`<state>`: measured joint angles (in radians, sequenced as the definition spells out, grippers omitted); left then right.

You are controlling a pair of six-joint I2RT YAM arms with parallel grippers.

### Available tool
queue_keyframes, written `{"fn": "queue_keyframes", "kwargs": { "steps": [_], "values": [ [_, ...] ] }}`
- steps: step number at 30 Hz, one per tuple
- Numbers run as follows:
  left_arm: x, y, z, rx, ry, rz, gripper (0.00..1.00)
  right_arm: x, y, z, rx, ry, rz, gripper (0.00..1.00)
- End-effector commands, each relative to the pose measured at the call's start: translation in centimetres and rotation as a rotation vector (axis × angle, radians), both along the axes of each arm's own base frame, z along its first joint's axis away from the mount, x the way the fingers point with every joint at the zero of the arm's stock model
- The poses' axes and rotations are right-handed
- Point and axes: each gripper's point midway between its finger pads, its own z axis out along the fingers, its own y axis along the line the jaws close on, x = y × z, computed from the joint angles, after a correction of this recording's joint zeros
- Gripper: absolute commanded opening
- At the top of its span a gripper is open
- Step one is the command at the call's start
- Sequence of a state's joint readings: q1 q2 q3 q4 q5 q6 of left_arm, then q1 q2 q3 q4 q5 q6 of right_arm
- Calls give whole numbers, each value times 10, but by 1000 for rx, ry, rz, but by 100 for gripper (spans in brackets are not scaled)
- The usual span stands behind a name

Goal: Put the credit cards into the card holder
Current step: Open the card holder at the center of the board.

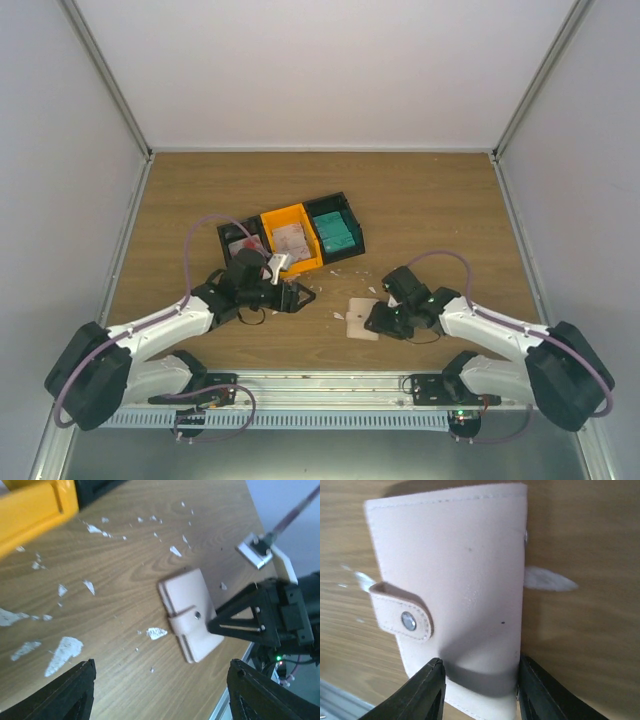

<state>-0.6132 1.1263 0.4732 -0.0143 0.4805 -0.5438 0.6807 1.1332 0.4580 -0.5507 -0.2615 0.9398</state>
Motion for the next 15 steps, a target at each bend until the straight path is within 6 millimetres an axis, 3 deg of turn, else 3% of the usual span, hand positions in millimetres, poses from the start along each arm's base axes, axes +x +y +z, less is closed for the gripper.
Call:
{"fn": "queue_keyframes", "kwargs": {
  "steps": [1, 4, 7, 12, 15],
  "values": [
    [-4, -20, 3, -20, 0, -31, 72, 22, 38, -1, 175, -82, 8, 41],
    [-4, -34, 0, 8, 2, -31, 67, 37, 39, 1, 157, -139, -10, 41],
    [-3, -49, -7, 39, 7, -22, 62, 45, 28, 2, 85, -184, -32, 44],
    [-3, -81, -21, 64, 29, -44, 53, 48, 4, 1, -34, -249, -23, 47],
    [-2, -97, -31, 88, 55, -46, 48, 47, 5, -1, -20, -265, 19, 45]
  ]
}}
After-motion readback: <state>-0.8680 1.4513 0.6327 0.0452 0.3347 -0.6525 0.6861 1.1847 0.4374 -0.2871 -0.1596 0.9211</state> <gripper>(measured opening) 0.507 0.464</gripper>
